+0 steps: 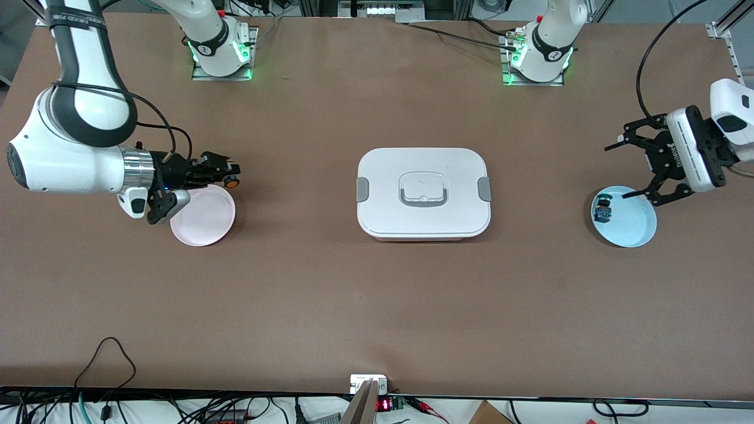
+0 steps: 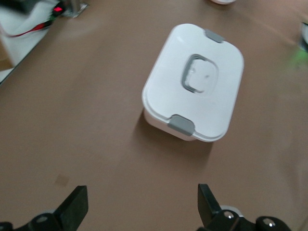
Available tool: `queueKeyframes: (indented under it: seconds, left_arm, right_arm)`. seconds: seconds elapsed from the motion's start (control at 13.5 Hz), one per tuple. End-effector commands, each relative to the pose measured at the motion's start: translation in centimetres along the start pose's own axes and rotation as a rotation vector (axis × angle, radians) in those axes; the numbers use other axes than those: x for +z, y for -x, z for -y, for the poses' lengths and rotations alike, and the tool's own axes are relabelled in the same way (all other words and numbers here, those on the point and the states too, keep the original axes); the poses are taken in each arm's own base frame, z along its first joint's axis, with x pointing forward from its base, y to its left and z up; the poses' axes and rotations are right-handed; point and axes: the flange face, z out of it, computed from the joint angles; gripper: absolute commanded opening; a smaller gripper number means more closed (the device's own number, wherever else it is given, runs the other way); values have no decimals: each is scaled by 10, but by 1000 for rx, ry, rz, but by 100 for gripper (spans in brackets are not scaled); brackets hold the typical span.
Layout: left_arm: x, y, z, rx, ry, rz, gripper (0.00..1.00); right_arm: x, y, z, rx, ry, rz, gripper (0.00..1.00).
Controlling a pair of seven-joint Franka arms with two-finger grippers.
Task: Transfer orange switch to right arm and place
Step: 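Move the switch over the white plate with the right gripper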
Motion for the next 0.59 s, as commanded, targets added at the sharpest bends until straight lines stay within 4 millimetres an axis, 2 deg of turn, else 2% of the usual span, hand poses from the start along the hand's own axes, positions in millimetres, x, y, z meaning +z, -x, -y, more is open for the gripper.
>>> queueKeyframes:
  seconds: [0.0, 0.07, 0.22, 0.37, 0.52]
  left_arm:
    - [-20, 12, 9, -243, -127, -21, 100]
    - [-24, 14, 11, -259, -146, -23, 100]
    - [-53, 21, 12, -250, -239, -8, 100]
    - [-60, 26, 14, -267, -291, 57, 100]
    - [-70, 30, 13, -398, -324, 100, 100]
  right_arm:
    - [-20, 9, -2, -138, 196, 63, 0]
    - [-25, 9, -7, -210, 261, 76, 0]
    - [-30, 10, -12, -338, 315, 105, 0]
    - [-33, 12, -18, -412, 374, 157, 0]
    - [-38, 13, -22, -520, 453, 221, 0]
